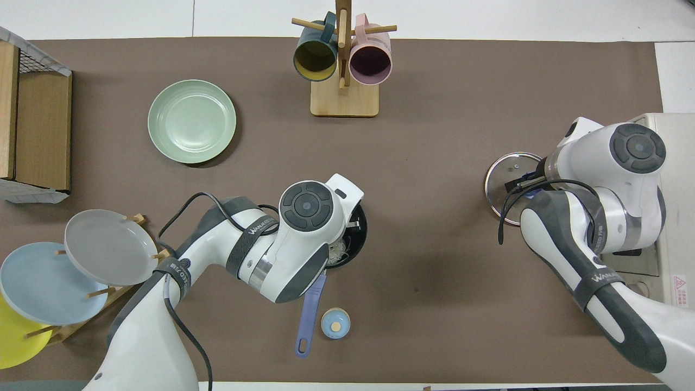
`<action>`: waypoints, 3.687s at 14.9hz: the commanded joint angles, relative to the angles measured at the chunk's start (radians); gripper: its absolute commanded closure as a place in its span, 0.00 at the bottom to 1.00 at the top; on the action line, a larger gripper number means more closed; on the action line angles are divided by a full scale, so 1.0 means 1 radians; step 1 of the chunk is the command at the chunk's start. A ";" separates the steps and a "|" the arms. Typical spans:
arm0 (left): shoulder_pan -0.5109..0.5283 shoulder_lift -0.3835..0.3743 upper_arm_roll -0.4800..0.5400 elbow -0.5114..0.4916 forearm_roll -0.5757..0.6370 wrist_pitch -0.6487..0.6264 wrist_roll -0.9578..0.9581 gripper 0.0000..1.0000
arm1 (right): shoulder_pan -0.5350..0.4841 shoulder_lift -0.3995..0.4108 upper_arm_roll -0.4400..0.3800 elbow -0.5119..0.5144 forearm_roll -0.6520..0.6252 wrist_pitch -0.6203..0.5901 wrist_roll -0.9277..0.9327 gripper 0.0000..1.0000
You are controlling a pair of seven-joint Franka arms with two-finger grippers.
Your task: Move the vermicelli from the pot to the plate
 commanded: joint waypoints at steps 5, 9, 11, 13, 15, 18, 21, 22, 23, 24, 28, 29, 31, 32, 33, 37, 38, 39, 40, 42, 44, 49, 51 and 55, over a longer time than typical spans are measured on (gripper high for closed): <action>0.035 -0.099 0.017 0.064 -0.014 -0.172 0.037 1.00 | -0.009 -0.047 0.016 0.443 0.034 -0.575 0.023 0.00; 0.083 -0.153 0.016 0.179 -0.016 -0.360 0.046 1.00 | -0.022 -0.191 0.015 0.434 0.034 -0.730 0.055 0.00; 0.138 -0.154 0.019 0.288 -0.032 -0.479 0.107 1.00 | -0.013 -0.206 0.007 0.428 0.031 -0.802 0.061 0.00; 0.224 -0.150 0.025 0.392 -0.066 -0.565 0.190 1.00 | -0.011 -0.207 0.003 0.423 0.031 -0.774 0.066 0.00; 0.339 -0.124 0.026 0.461 -0.092 -0.602 0.256 1.00 | 0.000 -0.190 -0.002 0.439 0.031 -0.773 0.081 0.00; 0.471 -0.101 0.026 0.462 -0.094 -0.556 0.416 1.00 | 0.008 -0.160 -0.023 0.456 0.031 -0.778 0.080 0.00; 0.548 -0.029 0.029 0.459 -0.077 -0.453 0.532 1.00 | 0.011 -0.163 -0.023 0.456 0.022 -0.789 0.073 0.00; 0.575 0.005 0.029 0.460 -0.074 -0.420 0.569 1.00 | 0.011 -0.170 -0.023 0.456 0.028 -0.796 0.078 0.00; 0.580 0.036 0.029 0.459 -0.066 -0.369 0.587 1.00 | 0.011 -0.172 -0.023 0.456 0.031 -0.796 0.081 0.00; 0.580 0.060 0.029 0.454 -0.045 -0.316 0.592 1.00 | 0.011 -0.170 -0.023 0.456 0.033 -0.793 0.083 0.00; 0.576 0.157 0.029 0.451 -0.020 -0.177 0.593 1.00 | -0.009 -0.172 -0.025 0.456 0.033 -0.789 0.080 0.00; 0.573 0.175 0.029 0.451 -0.019 -0.154 0.595 1.00 | -0.022 -0.172 -0.019 0.456 0.034 -0.789 0.078 0.00; 0.571 0.212 0.028 0.451 -0.016 -0.090 0.598 1.00 | -0.028 -0.172 -0.019 0.456 0.034 -0.787 0.078 0.00; 0.576 0.225 0.028 0.451 -0.013 -0.084 0.630 1.00 | -0.031 -0.170 -0.019 0.456 0.034 -0.787 0.077 0.00; 0.579 0.229 0.029 0.452 -0.014 -0.080 0.679 1.00 | -0.037 -0.170 -0.016 0.456 0.034 -0.787 0.077 0.00; 0.566 0.219 0.029 0.368 -0.016 0.016 0.716 1.00 | -0.026 -0.179 -0.014 0.456 0.034 -0.789 0.081 0.00; 0.571 0.219 0.029 0.370 -0.017 0.015 0.715 0.85 | -0.026 -0.181 -0.017 0.456 0.034 -0.787 0.078 0.00; 0.572 0.219 0.028 0.373 -0.019 0.013 0.707 0.01 | -0.026 -0.183 -0.019 0.456 0.036 -0.787 0.078 0.00; 0.573 0.215 0.029 0.376 -0.020 0.007 0.704 0.00 | -0.026 -0.183 -0.020 0.456 0.034 -0.787 0.077 0.00; 0.572 0.185 0.029 0.386 -0.020 -0.028 0.704 0.00 | -0.025 -0.186 -0.025 0.456 0.034 -0.786 0.078 0.00; 0.582 0.113 0.031 0.388 -0.022 -0.104 0.692 0.00 | -0.023 -0.195 -0.026 0.456 0.036 -0.790 0.077 0.00; 0.580 -0.077 0.069 0.393 -0.016 -0.354 0.586 0.00 | -0.031 -0.204 -0.019 0.454 0.036 -0.789 0.077 0.00; 0.583 -0.163 0.072 0.393 -0.016 -0.466 0.586 0.00 | -0.035 -0.210 -0.020 0.445 0.036 -0.789 0.078 0.00; 0.571 -0.284 0.080 0.377 0.066 -0.641 0.586 0.00 | -0.034 -0.212 -0.020 0.443 0.036 -0.789 0.078 0.00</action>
